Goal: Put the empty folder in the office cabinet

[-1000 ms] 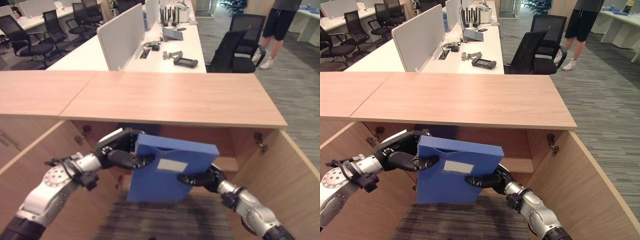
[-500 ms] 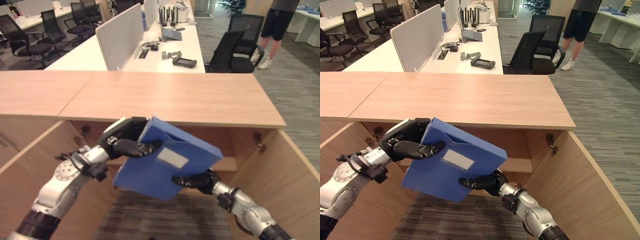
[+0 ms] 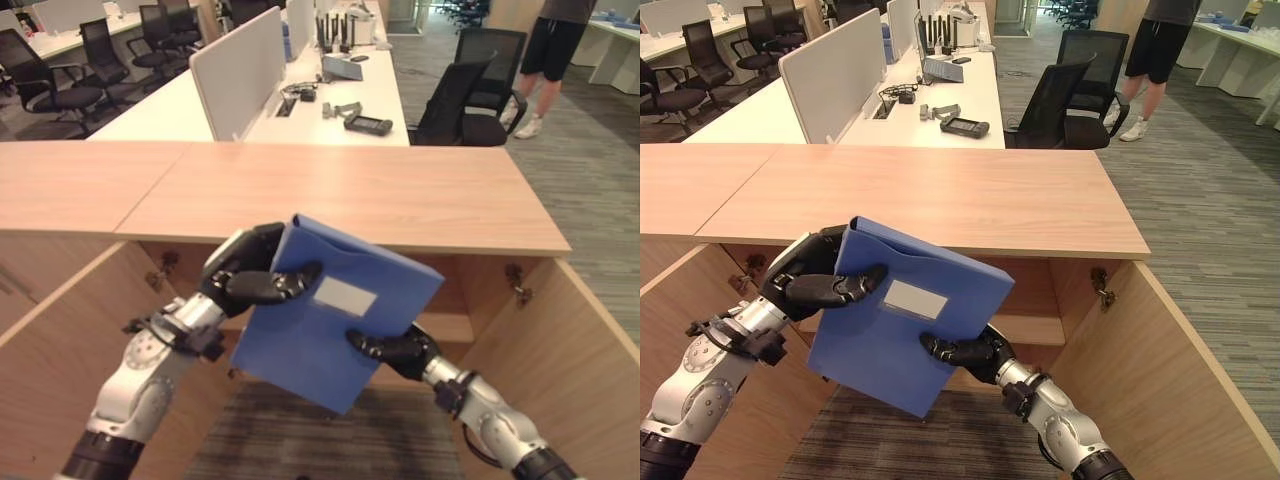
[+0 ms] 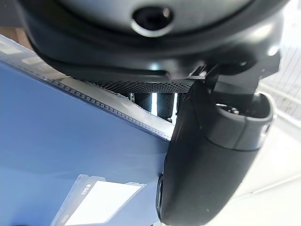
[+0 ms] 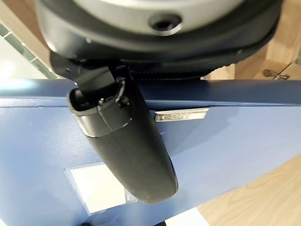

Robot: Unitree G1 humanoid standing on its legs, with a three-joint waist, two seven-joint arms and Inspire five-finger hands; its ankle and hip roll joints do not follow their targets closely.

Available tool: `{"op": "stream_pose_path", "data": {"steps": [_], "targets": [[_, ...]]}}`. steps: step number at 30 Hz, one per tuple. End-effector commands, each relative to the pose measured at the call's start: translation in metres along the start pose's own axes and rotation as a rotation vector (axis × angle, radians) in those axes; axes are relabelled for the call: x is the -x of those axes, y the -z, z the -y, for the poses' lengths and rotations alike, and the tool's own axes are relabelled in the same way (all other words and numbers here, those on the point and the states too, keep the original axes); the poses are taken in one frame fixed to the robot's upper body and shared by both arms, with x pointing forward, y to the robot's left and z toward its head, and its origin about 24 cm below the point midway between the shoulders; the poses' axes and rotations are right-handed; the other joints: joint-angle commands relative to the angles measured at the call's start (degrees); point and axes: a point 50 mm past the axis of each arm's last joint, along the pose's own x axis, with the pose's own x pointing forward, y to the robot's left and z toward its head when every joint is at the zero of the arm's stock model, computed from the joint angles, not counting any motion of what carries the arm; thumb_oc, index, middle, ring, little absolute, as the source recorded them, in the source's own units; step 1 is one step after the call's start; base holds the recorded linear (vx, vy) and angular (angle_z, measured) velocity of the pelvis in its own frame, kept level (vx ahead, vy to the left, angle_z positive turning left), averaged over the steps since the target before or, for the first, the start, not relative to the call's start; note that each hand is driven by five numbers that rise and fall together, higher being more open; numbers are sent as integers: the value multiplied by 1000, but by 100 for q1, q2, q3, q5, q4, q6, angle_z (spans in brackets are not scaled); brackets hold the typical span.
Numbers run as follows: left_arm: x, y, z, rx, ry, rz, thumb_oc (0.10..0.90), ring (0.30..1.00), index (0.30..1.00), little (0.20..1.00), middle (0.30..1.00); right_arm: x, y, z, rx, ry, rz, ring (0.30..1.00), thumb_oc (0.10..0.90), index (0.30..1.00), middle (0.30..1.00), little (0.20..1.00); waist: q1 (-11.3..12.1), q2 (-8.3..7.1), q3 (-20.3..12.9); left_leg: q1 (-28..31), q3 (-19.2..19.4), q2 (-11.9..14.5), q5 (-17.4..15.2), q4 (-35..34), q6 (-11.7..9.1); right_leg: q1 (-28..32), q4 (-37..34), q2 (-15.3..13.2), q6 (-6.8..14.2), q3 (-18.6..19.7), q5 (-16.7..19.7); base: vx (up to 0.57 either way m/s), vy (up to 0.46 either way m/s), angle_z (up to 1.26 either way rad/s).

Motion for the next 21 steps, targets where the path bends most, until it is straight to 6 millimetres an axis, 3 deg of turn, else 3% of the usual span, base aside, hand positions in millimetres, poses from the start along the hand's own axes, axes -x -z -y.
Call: {"op": "stream_pose_path", "data": {"steps": [1, 2, 5, 8, 10, 11, 21], "targets": [[-28, -56, 22, -2, 116, 390, 400, 300, 300, 300, 300, -46, -56, -80, -45, -403, 323, 740, 693, 740, 740, 740, 23, 60, -289, 321, 37, 388, -630, -12, -216, -254, 460, -357, 313, -66, -419, 0, 0, 0], [-26, -55, 21, 2, 104, 391, 400, 300, 300, 300, 300, -45, -58, -80, -50, -399, 335, 900, 800, 900, 900, 900, 24, 60, -289, 321, 40, 387, -633, -12, -216, -251, 456, -356, 311, -61, -420, 0, 0, 0], [-24, -53, 19, 12, 76, 396, 400, 300, 300, 300, 300, -45, -58, -79, -58, -386, 347, 900, 800, 900, 900, 900, 26, 56, -298, 327, 44, 389, -641, -12, -214, -246, 454, -358, 308, -52, -420, 0, 0, 0], [-22, -52, 18, 21, 57, 405, 400, 300, 300, 300, 300, -44, -59, -78, -58, -379, 353, 775, 717, 775, 775, 775, 23, 54, -303, 335, 52, 387, -650, -12, -211, -243, 454, -354, 304, -48, -423, 0, 0, 0], [-22, -50, 18, 26, 47, 409, 400, 300, 300, 300, 300, -43, -59, -77, -58, -377, 353, 389, 460, 389, 389, 389, 20, 52, -306, 333, 51, 380, -653, -12, -208, -242, 451, -351, 301, -44, -424, 0, 0, 0], [-22, -50, 18, 26, 47, 409, 400, 300, 300, 300, 300, -43, -59, -77, -58, -377, 353, 300, 400, 300, 300, 300, 20, 53, -307, 333, 51, 380, -653, -12, -208, -242, 450, -351, 301, -44, -424, 0, 0, 0], [-22, -50, 17, 26, 30, 425, 400, 300, 300, 300, 300, -44, -60, -78, -47, -386, 346, 300, 400, 300, 300, 300, 24, 43, -309, 328, 44, 380, -656, -12, -207, -242, 443, -346, 296, -41, -427, 0, 0, 0]]}}
